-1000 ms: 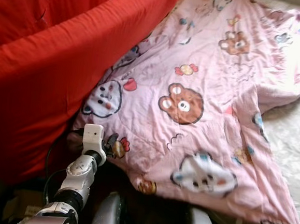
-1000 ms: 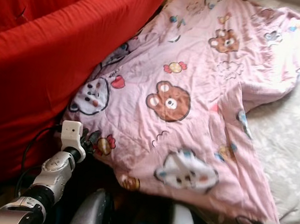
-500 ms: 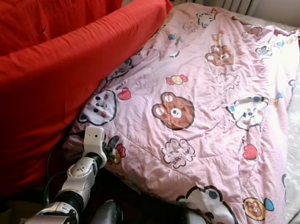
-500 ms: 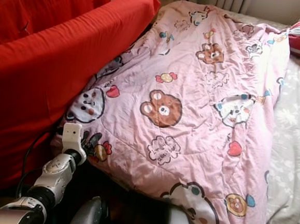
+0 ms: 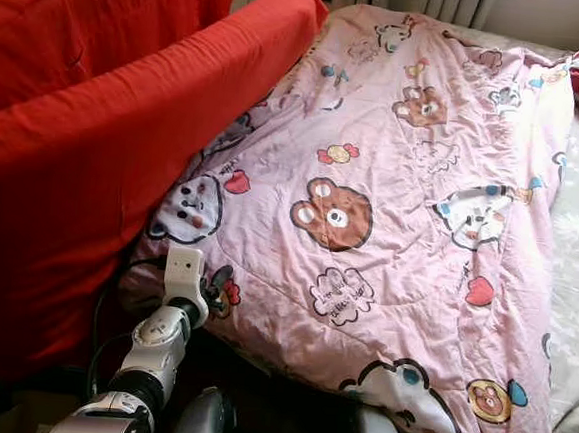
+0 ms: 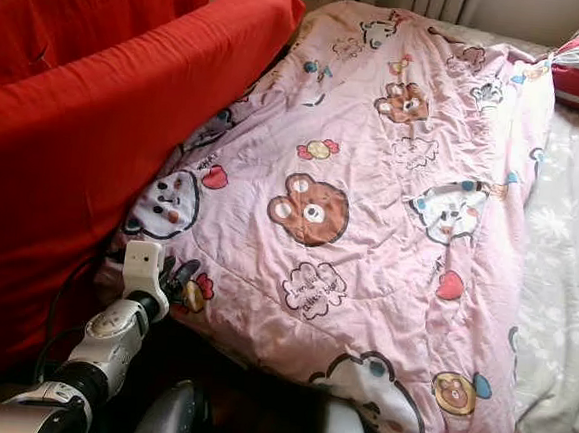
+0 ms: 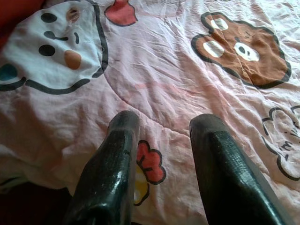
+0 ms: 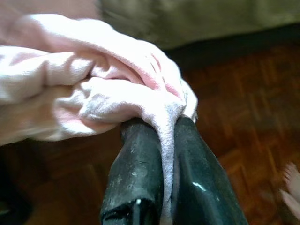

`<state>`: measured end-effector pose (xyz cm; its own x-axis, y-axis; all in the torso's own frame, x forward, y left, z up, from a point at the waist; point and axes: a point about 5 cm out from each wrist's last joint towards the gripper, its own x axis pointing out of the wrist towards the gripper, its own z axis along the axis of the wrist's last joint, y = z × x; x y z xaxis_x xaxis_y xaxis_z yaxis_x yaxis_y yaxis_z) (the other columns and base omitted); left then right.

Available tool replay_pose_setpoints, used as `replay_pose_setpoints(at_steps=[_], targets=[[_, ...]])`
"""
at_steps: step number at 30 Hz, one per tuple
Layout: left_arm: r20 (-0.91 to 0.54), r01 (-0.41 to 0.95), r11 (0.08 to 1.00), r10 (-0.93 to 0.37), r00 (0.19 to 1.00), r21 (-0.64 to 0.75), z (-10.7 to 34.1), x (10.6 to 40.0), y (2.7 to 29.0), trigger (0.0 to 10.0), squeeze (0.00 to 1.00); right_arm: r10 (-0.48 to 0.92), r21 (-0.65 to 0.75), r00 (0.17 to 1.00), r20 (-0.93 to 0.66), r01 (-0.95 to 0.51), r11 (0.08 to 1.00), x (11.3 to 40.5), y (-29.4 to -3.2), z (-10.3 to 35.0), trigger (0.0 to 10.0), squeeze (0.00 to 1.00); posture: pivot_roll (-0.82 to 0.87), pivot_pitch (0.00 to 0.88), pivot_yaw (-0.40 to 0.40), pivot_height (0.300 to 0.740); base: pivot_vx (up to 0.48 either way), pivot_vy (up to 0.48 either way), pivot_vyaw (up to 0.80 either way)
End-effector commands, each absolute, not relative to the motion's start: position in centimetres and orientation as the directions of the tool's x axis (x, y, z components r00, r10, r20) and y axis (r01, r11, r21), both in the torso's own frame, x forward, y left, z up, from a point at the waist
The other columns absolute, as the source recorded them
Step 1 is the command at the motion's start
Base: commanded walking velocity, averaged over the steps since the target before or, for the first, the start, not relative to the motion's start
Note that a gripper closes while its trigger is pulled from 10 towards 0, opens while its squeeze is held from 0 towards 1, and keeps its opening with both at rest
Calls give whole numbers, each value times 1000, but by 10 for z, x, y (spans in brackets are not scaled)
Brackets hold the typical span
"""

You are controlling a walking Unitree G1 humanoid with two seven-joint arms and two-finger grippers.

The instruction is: Clean up the room

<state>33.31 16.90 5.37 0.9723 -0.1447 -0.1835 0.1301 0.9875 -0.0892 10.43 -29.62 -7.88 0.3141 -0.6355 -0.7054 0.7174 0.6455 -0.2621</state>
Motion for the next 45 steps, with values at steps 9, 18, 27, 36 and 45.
replay_pose_setpoints(at_steps=[9, 18, 27, 36, 45], targets=[[-221, 120, 989, -135, 966, -82, 44, 325, 176, 10000, 0, -558, -197, 365, -745, 679, 707, 104, -272, -89, 10000, 1000, -80, 183, 44, 637, 0, 0, 0], [-224, 129, 988, -144, 964, -80, 41, 324, 175, 10000, 0, -548, -187, 393, -739, 662, 726, 109, -264, -89, 10000, 1000, -77, 162, 48, 637, 0, 0, 0], [-228, 138, 987, -152, 962, -77, 40, 322, 174, 10000, 0, -535, -168, 420, -733, 651, 741, 116, -258, -88, 10000, 1000, -72, 153, 51, 637, 0, 0, 0], [-234, 132, 988, -147, 961, -78, 39, 321, 175, 10000, 0, -372, -40, 507, -777, 551, 833, 130, -234, -93, 10000, 0, -74, 169, 51, 637, 0, 0, 0], [-234, 125, 989, -141, 962, -80, 39, 321, 178, 10000, 0, -324, 6, 535, -780, 525, 851, 133, -227, -93, 10000, 0, -65, 186, 52, 651, 0, 0, 0]])
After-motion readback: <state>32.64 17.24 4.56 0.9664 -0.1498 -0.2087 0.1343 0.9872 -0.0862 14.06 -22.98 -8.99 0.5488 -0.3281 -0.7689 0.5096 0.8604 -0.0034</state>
